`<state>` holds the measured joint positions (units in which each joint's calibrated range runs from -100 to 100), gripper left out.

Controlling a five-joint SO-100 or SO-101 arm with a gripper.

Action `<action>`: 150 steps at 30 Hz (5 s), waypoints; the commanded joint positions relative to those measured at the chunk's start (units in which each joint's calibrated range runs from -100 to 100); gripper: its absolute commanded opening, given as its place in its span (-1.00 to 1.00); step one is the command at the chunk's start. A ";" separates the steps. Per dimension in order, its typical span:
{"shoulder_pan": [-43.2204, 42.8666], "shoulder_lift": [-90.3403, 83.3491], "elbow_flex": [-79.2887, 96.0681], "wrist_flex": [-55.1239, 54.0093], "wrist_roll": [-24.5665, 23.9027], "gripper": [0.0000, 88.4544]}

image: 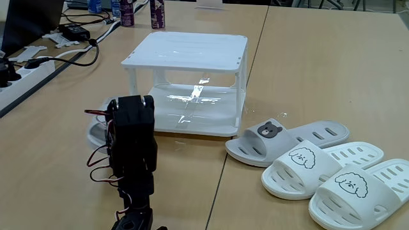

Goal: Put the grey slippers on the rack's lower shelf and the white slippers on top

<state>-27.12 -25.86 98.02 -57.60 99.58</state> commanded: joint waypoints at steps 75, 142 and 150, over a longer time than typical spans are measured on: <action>13.71 53.07 -80.93 19.98 0.42 -0.47; 45.29 63.51 -60.63 -16.17 0.42 -0.40; 45.78 71.50 -74.07 -15.74 0.42 -0.40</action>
<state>17.75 44.66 29.92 -73.05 99.58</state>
